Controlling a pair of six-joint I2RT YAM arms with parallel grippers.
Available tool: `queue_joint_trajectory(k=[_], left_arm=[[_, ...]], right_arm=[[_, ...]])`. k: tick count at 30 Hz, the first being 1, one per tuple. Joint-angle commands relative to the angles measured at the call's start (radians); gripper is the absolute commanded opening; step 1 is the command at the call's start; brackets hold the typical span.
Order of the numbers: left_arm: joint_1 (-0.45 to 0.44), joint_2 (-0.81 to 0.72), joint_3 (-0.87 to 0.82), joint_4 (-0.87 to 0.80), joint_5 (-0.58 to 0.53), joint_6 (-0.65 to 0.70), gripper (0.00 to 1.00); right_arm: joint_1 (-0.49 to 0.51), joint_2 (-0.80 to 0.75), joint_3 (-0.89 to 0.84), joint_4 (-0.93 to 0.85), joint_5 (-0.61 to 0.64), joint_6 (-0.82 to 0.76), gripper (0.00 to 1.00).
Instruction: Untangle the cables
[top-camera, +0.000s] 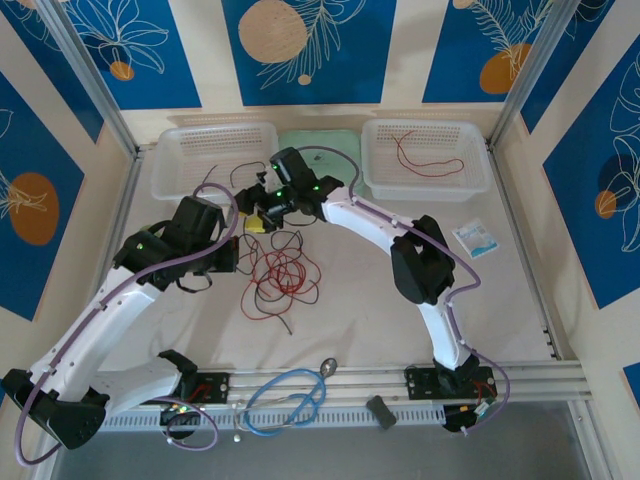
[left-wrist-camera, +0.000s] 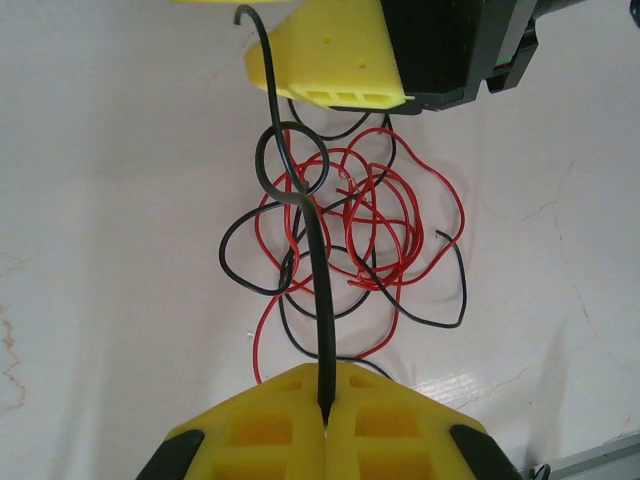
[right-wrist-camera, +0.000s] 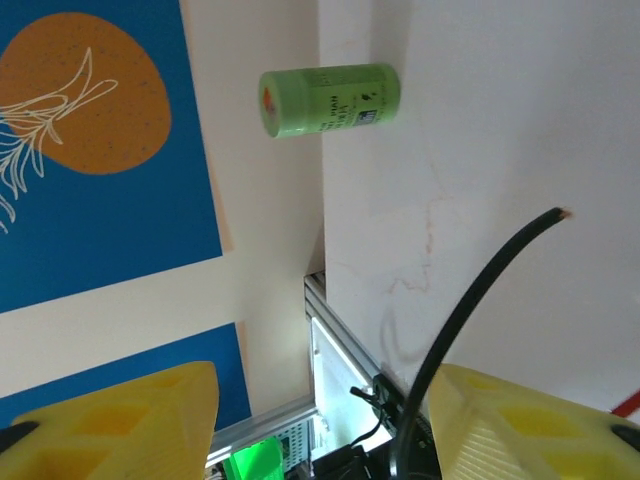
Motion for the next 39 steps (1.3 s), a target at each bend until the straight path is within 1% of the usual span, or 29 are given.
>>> queue_joint_trajectory(k=[1, 2, 4, 7, 8, 9, 11, 14, 20, 26, 32, 39], left_arm=[[-0.006, -0.010, -0.009, 0.017, 0.014, 0.025, 0.00], [-0.006, -0.012, -0.009, 0.015, 0.012, 0.026, 0.00], [-0.006, -0.012, -0.009, 0.015, 0.010, 0.026, 0.00], [-0.006, -0.016, -0.008, 0.015, 0.009, 0.022, 0.00], [-0.007, -0.017, -0.007, 0.015, 0.008, 0.022, 0.00], [-0.006, -0.019, -0.006, 0.013, 0.006, 0.023, 0.00], [-0.007, -0.025, -0.003, 0.004, -0.004, 0.023, 0.00], [-0.006, -0.036, 0.002, -0.024, -0.058, 0.017, 0.00], [0.021, -0.037, 0.014, -0.080, -0.219, 0.015, 0.00], [0.077, -0.012, 0.028, -0.083, -0.291, 0.040, 0.00], [0.121, 0.000, 0.045, -0.096, -0.341, 0.067, 0.00], [0.166, -0.011, 0.030, -0.105, -0.369, 0.084, 0.00]], right_arm=[[0.007, 0.032, 0.030, -0.050, -0.031, -0.008, 0.52], [0.008, 0.032, 0.029, -0.051, -0.032, -0.008, 0.48], [0.010, 0.030, 0.025, -0.053, -0.032, -0.011, 0.37], [0.010, 0.023, 0.021, -0.061, -0.019, -0.022, 0.16], [0.008, 0.021, 0.021, -0.068, -0.013, -0.026, 0.06], [0.007, 0.016, 0.018, -0.072, -0.008, -0.030, 0.00], [0.002, -0.003, 0.001, -0.073, 0.012, -0.037, 0.00], [-0.014, -0.060, -0.045, -0.085, 0.050, -0.063, 0.00], [-0.062, -0.284, -0.254, -0.088, 0.138, -0.127, 0.00], [-0.112, -0.513, -0.475, -0.126, 0.239, -0.181, 0.00], [-0.216, -0.703, -0.656, -0.152, 0.291, -0.193, 0.00], [-0.364, -0.868, -0.748, -0.220, 0.314, -0.228, 0.00]])
